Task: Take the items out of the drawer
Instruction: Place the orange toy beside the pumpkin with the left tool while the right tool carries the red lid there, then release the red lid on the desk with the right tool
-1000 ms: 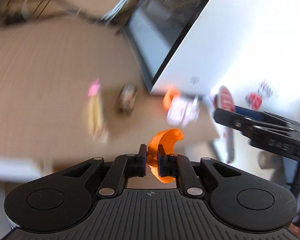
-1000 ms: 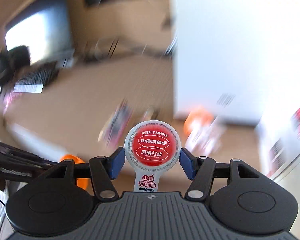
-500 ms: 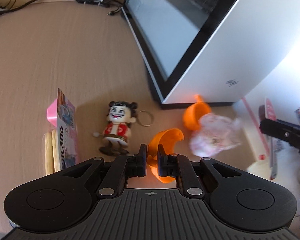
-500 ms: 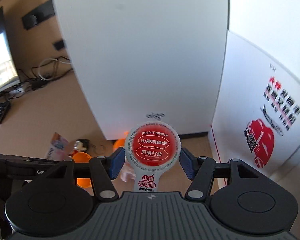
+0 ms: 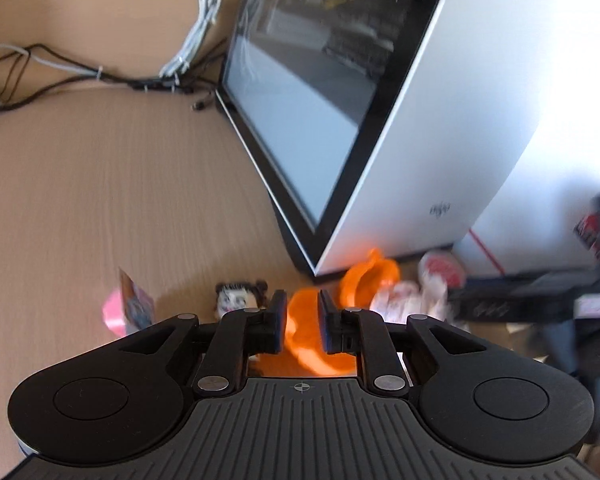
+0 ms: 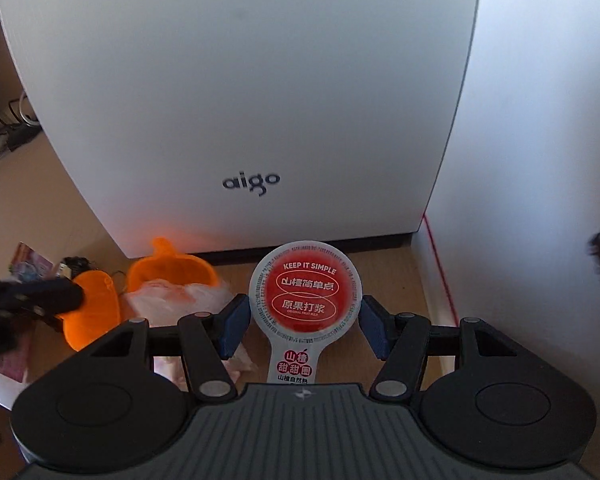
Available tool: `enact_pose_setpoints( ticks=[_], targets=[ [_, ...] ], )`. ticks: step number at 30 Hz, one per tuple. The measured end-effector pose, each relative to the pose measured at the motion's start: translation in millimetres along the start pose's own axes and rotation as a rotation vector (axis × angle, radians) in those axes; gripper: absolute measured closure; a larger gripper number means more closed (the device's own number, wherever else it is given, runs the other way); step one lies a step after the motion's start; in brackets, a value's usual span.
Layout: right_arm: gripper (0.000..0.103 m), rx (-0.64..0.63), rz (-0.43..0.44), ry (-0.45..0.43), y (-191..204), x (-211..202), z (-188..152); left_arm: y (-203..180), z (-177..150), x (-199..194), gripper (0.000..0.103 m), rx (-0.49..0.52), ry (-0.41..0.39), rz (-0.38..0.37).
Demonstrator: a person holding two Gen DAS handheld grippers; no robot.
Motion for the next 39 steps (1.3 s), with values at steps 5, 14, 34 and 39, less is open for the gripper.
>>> enact_pose_setpoints(
  ticks=[5, 14, 34, 39],
  targets=[
    [0.043, -0.033, 0.006, -0.032, 7.9, 11.3, 2.0, 7.0, 15.7, -31.3, 0.085, -0.048, -0.074, 0.038],
    [0.034, -0.059, 0.019, -0.120, 16.4, -23.9, 5.2, 18.8, -14.6, -99.9, 0.085, -0.025, 0.018, 0.033],
    [0.026, -0.158, 0.436, 0.594, 153.3, -12.0, -164.0, 59.8, -122.8, -117.7, 0.085, -0.172, 0.324, 0.116],
    [0.026, -0.291, 0.459, 0.700, 204.1, 0.0, -186.0, 71.6, -123.1, -127.3, 0.085, -0.222, 0.273, 0.164]
  ],
)
Point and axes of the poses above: each gripper's, at about its wrist camera, not at the fingertips, and x roughly the way its jaws point, y to its left, z to its top, the point moved 4 cm from there along x, roughly the way its jaws point, and after that the axes turned 1 degree about -x, right-handed, at the moved point
